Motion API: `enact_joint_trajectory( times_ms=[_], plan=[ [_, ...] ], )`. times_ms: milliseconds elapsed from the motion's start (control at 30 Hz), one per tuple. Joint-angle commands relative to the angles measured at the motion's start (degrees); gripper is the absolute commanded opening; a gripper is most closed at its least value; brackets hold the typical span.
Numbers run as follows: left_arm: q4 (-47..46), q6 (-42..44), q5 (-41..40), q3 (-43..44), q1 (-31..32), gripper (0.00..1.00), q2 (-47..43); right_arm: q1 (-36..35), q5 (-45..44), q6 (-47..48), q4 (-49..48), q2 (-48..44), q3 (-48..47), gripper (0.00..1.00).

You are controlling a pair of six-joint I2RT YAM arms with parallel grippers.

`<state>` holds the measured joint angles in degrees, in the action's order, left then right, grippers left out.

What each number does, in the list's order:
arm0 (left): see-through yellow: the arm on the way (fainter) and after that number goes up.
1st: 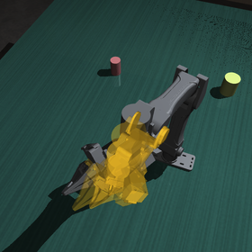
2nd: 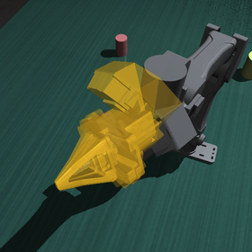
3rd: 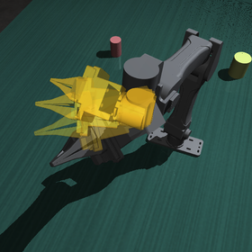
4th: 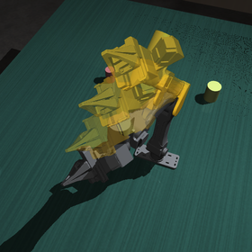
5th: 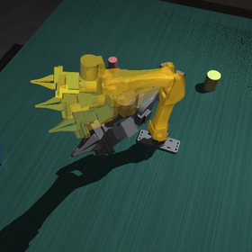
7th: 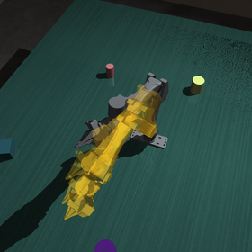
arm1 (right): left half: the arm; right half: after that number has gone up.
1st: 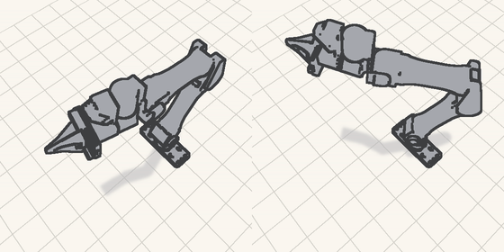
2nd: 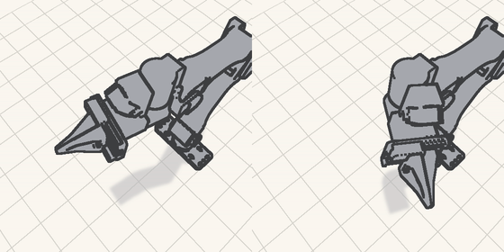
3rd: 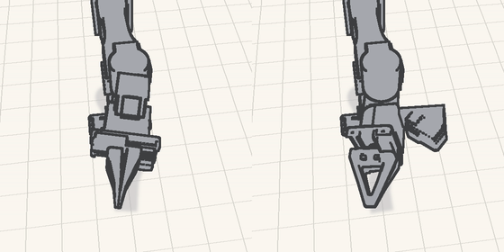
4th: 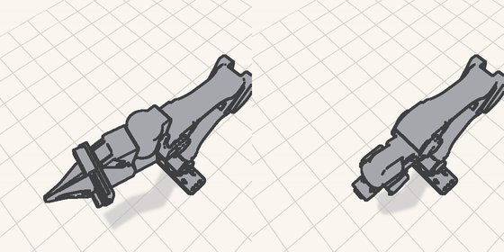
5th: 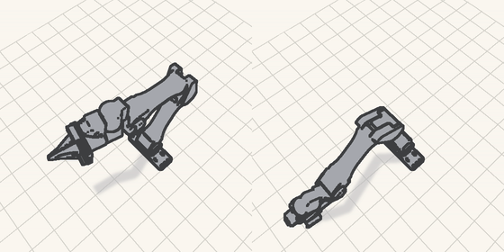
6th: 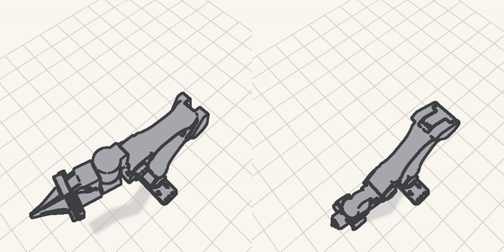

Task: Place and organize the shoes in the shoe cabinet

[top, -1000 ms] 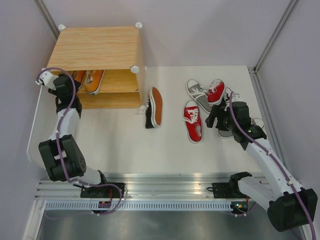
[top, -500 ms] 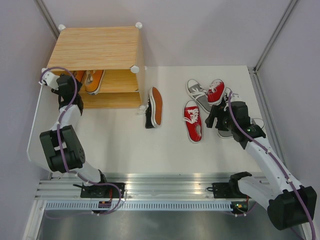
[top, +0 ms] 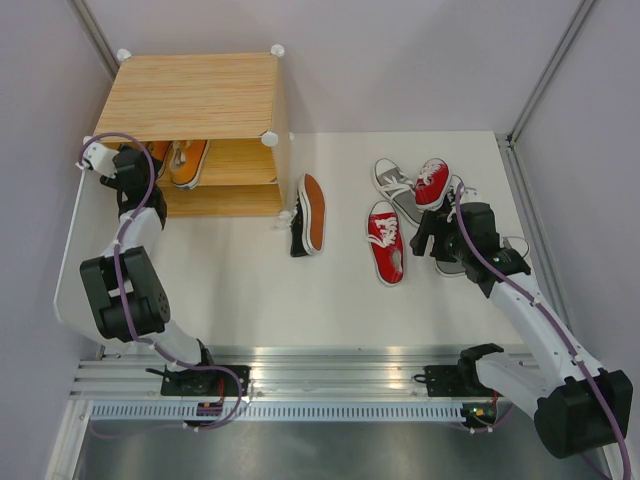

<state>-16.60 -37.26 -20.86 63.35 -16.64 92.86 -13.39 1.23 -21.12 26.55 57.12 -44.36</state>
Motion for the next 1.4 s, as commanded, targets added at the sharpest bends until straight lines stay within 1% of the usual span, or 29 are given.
enact_joint_trajectory(
  times_ms=[0,133,167,233,267,300,367,433,600,667,800,900,1133,1333,1367],
  plan=[
    [-2.82,-0.62,-1.11,2.74,-0.23,0.64,1.62,-0.24,-0.88,0.91,-1.23,0.36,-0.38,0.91],
    [-1.25,-1.33,-0.93,3.53,-0.23,0.57,3.38,-0.24,-0.88,0.91,-1.23,0.53,-0.47,0.91],
    [-1.07,-1.33,-1.02,3.62,-0.23,0.49,3.56,-0.24,-0.88,0.91,-1.32,0.71,-0.55,0.91],
    [-1.06,-1.77,-1.11,3.45,-0.23,0.39,3.47,-0.24,-0.88,1.0,-1.23,0.8,-0.55,0.91],
    [-1.07,-2.03,-1.37,3.27,-0.14,0.26,3.38,-0.24,-0.88,1.0,-1.15,0.88,-0.64,0.91],
    [-1.24,-2.73,-1.55,3.09,-0.23,0.2,3.12,-0.24,-0.88,1.0,-1.06,1.06,-0.64,0.91],
    [-2.2,-3.96,-2.77,2.13,-0.14,0.12,2.33,-0.24,-0.88,1.0,-0.88,1.15,-0.64,0.91],
    [-3.43,-6.07,-4.0,0.64,-0.06,0.07,1.45,-0.24,-0.88,1.17,-0.62,1.67,-0.99,0.91],
    [-4.58,-11.78,-11.91,-1.47,0.21,0.05,-0.83,-0.24,-0.88,1.26,0.09,2.11,-1.17,0.91],
    [-4.93,-12.4,-15.68,-1.74,0.56,0.05,-1.01,-0.24,-0.88,1.26,0.17,2.38,-1.26,0.91],
    [-6.78,-12.31,-19.47,-0.95,1.44,0.06,-0.93,-0.32,-0.88,1.35,0.35,2.99,-1.34,0.91],
    [-8.18,-12.66,-20.53,-0.07,1.53,0.08,-0.14,-0.24,-0.88,1.44,0.17,3.78,-1.34,0.91],
    [-11.0,-8.89,-22.9,4.58,1.97,0.12,3.9,-0.24,-0.88,1.53,0.35,5.36,-1.34,0.91],
    [-13.1,-8.01,-26.33,5.73,3.11,0.16,5.58,-0.24,-0.88,1.7,0.17,7.74,-1.96,0.91],
    [-13.37,-7.83,-25.99,5.9,3.28,0.17,5.93,-0.32,-2.19,1.79,0.26,7.91,-1.96,0.91]
  ],
)
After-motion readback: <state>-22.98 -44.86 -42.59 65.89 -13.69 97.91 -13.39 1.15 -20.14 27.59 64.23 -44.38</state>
